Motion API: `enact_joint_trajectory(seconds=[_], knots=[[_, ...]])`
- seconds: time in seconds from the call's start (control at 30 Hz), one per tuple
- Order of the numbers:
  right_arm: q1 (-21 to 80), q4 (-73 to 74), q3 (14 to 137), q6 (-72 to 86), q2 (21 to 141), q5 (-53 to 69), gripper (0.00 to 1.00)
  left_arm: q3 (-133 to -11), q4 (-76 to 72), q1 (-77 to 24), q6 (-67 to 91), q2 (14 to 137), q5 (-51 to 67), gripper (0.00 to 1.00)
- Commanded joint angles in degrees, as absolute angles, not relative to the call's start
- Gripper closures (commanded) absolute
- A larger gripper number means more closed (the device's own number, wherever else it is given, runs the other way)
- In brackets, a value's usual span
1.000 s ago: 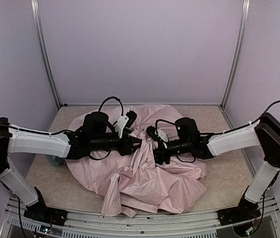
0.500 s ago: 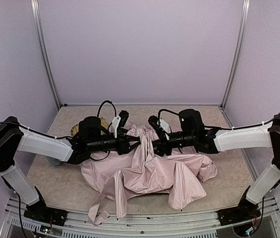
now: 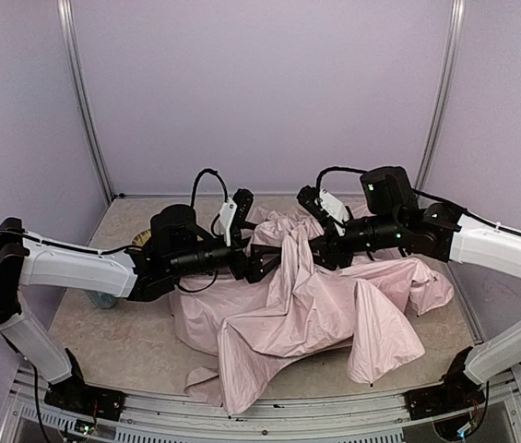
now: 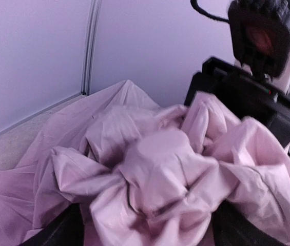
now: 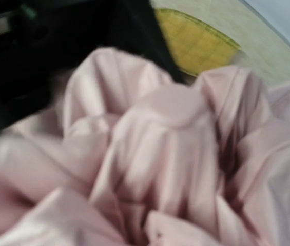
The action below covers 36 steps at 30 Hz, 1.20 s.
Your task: Put away the umbrella
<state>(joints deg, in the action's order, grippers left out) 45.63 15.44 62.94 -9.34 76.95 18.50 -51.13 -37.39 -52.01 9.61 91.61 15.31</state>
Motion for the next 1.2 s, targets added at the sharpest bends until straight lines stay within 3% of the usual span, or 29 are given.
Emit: enact_joint_trajectory(seconds=[0.0, 0.13, 0.4, 0.87, 1.17], knots=[[44.75, 19.02, 62.92, -10.36, 72.46, 9.92, 0.90, -49.10, -37.67, -53.14, 8.19, 89.77, 16.51, 0.02], [43.79, 18.99, 60.06, -10.50, 72.09, 10.98, 0.94, -48.51, -37.84, -51.86, 5.72, 88.60, 18.21, 0.01], [41.20, 26.75, 65.56, -11.01, 72.23, 1.87, 0.93, -44.25, -37.07, -48.61, 5.63, 82.23, 16.86, 0.01], [39.29, 28.29, 80.13, -17.07, 69.45, -29.24, 0.95, -39.37, -33.22, -44.04, 4.70, 70.71, 8.05, 0.01], [39.56, 28.38, 84.19, -27.38, 71.77, -25.06, 0.94, -38.49, -31.12, -43.08, 4.55, 69.03, 5.77, 0.01]])
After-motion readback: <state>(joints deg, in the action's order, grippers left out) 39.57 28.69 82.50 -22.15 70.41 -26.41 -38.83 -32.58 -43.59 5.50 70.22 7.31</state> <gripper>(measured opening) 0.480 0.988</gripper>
